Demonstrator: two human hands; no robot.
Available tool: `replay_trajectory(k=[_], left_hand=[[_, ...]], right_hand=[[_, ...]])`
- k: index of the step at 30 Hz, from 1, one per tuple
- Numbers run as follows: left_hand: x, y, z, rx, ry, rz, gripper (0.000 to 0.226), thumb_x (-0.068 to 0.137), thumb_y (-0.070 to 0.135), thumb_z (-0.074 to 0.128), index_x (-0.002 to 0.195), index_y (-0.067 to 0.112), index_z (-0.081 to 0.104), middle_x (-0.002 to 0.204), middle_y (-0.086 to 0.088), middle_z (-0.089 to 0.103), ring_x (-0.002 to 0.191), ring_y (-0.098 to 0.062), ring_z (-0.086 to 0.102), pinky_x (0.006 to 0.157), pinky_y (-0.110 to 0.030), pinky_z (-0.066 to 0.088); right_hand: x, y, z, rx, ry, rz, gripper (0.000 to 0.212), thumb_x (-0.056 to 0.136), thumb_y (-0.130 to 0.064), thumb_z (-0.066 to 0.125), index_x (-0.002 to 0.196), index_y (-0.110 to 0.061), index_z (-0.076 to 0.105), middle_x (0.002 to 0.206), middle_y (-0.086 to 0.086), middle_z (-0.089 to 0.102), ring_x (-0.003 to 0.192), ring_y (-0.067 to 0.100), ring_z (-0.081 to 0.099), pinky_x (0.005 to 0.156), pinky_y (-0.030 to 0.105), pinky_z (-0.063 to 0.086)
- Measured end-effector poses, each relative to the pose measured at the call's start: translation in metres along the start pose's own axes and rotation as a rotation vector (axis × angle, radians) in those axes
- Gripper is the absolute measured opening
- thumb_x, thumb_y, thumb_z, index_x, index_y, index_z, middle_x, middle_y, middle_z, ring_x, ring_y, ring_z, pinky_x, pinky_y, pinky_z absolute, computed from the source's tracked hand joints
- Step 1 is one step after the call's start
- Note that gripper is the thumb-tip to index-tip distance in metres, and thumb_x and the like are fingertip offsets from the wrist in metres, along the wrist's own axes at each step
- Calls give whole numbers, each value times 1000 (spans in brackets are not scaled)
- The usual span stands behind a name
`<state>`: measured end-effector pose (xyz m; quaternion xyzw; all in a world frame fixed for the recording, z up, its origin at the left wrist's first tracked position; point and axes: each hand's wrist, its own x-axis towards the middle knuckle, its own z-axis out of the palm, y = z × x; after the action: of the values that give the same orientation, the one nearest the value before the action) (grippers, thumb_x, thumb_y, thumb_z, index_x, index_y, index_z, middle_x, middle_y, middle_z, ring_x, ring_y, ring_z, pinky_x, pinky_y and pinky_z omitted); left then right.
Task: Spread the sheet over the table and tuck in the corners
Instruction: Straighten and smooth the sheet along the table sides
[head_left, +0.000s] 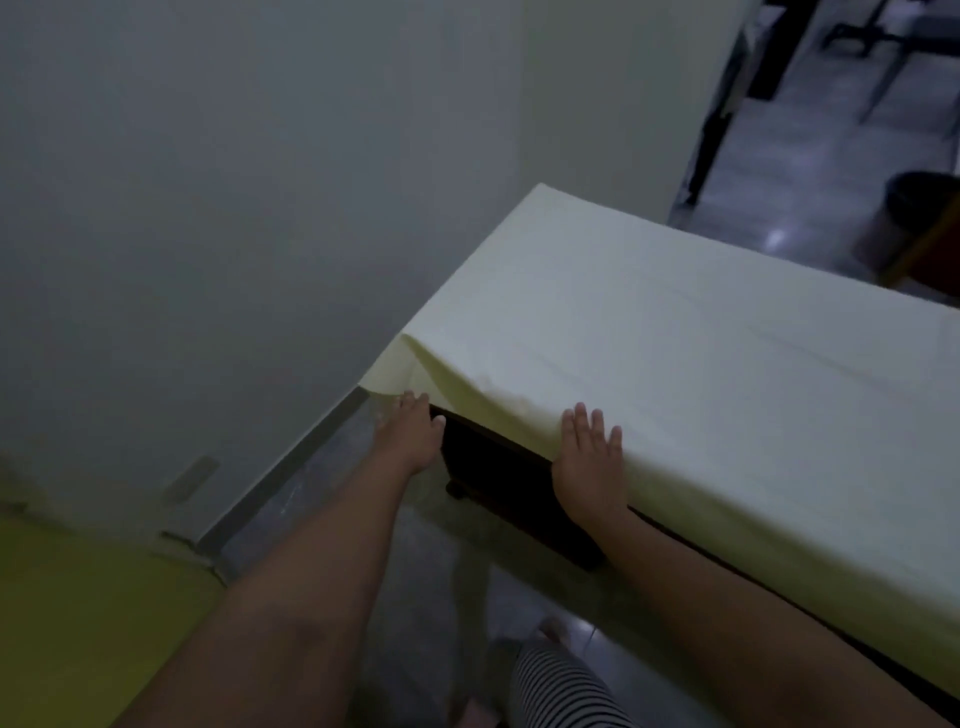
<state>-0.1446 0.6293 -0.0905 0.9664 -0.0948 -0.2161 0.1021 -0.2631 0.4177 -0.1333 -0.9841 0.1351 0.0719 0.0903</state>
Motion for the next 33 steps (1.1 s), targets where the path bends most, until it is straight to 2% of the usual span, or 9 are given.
replay_trajectory(k=[6,11,15,20,23,25,26,30,33], left_hand=[[58,-4,-31,86,107,119,55,101,28,32,151,10,17,160,-10,9,147,-24,8,117,-45,10],[85,-21,-36,95,160,187,61,99,25,36,152,9,9,161,-11,4,148,-24,4,118,-43,7],[107,-45,-46,52,229,224,68,97,21,43,152,6,5,160,-13,3,148,-27,5,119,-45,9],[156,-68,-63,123,88,354,75,97,33,46,152,8,2,161,-11,4,148,-26,6,119,-45,10],[174,-71,-69,109,17,456,78,95,36,50,152,8,5,160,-10,8,147,-25,9,118,-46,9],[180,-72,-70,74,6,511,76,94,34,51,152,8,9,160,-11,13,146,-26,14,118,-45,11],[183,-73,-70,58,-7,528,75,94,33,51,152,8,9,159,-12,16,145,-28,17,117,-45,14],[184,-76,-60,-23,-46,513,78,96,25,50,153,10,-2,153,-19,27,134,-40,33,107,-46,29],[186,-87,-54,-45,-72,535,74,97,10,39,152,14,-10,150,-22,33,128,-42,41,101,-46,38]], right_hand=[[31,-41,5,48,67,53,62,96,-16,28,152,-7,1,160,12,-4,147,30,-7,118,49,-8],[57,-85,12,52,87,43,62,96,-19,30,152,-7,4,161,11,-1,147,30,-5,117,48,-9],[78,-120,15,101,110,173,64,94,-16,34,151,-6,8,160,13,4,147,35,-3,117,48,-7],[97,-134,18,64,178,325,63,95,-11,34,151,-8,7,161,10,4,147,33,-1,118,46,-5],[101,-136,15,1,222,356,64,87,-2,51,147,-6,29,155,13,28,143,36,23,116,49,14],[98,-138,17,-26,298,357,65,73,4,66,136,-5,49,142,14,49,132,38,44,108,53,32],[98,-139,19,-11,322,355,66,68,8,69,132,-5,54,138,13,53,128,38,48,106,54,35],[99,-145,22,26,388,408,67,64,13,70,127,-5,59,134,13,57,126,38,50,105,57,35],[97,-160,25,60,406,488,67,62,13,71,126,-5,60,132,13,58,125,37,51,104,58,34]])
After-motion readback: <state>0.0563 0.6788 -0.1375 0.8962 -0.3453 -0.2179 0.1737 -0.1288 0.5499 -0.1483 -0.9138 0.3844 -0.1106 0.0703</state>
